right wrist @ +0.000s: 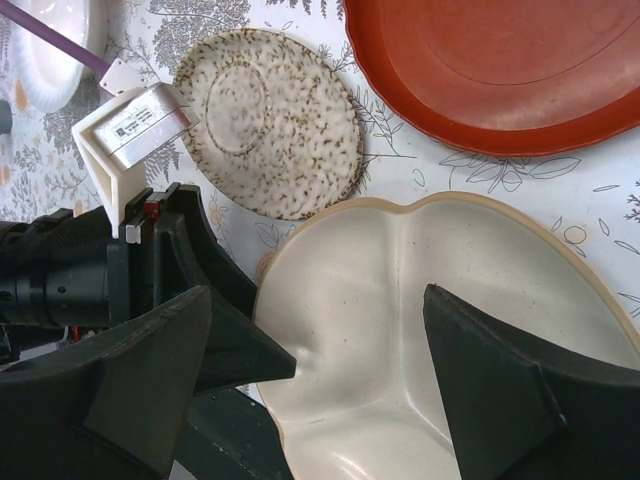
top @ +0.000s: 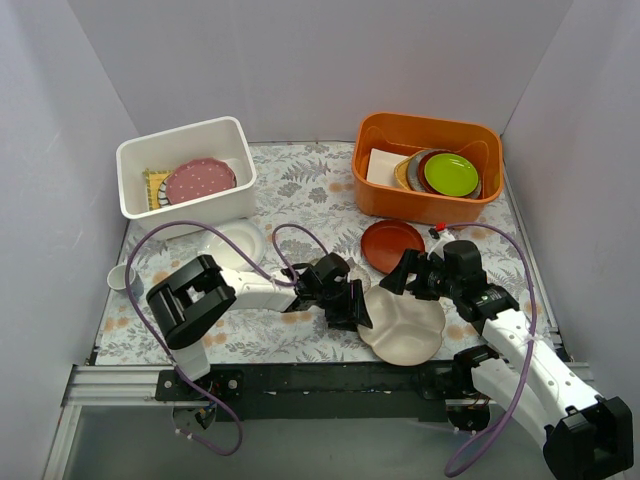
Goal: Place the plates into the plastic bin on the countertop
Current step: Pick up the plate from the corner of the board, then place the plate in the plastic bin.
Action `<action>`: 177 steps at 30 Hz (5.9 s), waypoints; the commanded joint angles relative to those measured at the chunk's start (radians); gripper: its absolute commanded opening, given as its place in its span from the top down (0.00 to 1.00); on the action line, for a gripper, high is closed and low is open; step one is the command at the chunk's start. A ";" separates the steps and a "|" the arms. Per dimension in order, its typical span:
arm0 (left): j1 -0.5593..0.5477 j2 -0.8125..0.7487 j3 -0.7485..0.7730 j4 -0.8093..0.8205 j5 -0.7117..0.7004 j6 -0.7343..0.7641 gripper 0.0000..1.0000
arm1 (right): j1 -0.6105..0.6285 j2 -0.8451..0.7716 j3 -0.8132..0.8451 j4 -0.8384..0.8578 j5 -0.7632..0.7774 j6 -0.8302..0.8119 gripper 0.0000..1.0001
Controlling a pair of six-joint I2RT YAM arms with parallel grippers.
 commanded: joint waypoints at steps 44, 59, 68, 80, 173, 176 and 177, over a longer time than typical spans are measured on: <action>-0.034 -0.181 -0.142 0.140 -0.121 -0.102 1.00 | -0.031 -0.038 0.003 0.010 -0.023 -0.024 0.07; -0.037 -0.399 -0.198 -0.028 -0.201 -0.084 1.00 | -0.034 -0.015 -0.014 0.025 -0.039 -0.022 0.05; -0.023 -0.530 -0.173 -0.160 -0.284 -0.023 1.00 | -0.037 -0.011 -0.017 0.021 -0.031 -0.022 0.02; 0.120 -0.664 -0.167 -0.220 -0.225 0.026 1.00 | -0.043 -0.023 -0.016 0.012 -0.023 -0.019 0.02; 1.438 -0.222 0.569 -0.381 0.286 0.146 1.00 | -0.075 0.023 -0.053 0.059 -0.089 -0.054 0.03; 1.439 -0.207 0.562 -0.387 0.264 0.155 1.00 | -0.077 0.023 -0.054 0.056 -0.089 -0.056 0.03; 1.441 -0.205 0.557 -0.387 0.247 0.157 1.00 | -0.077 0.023 -0.054 0.058 -0.092 -0.059 0.02</action>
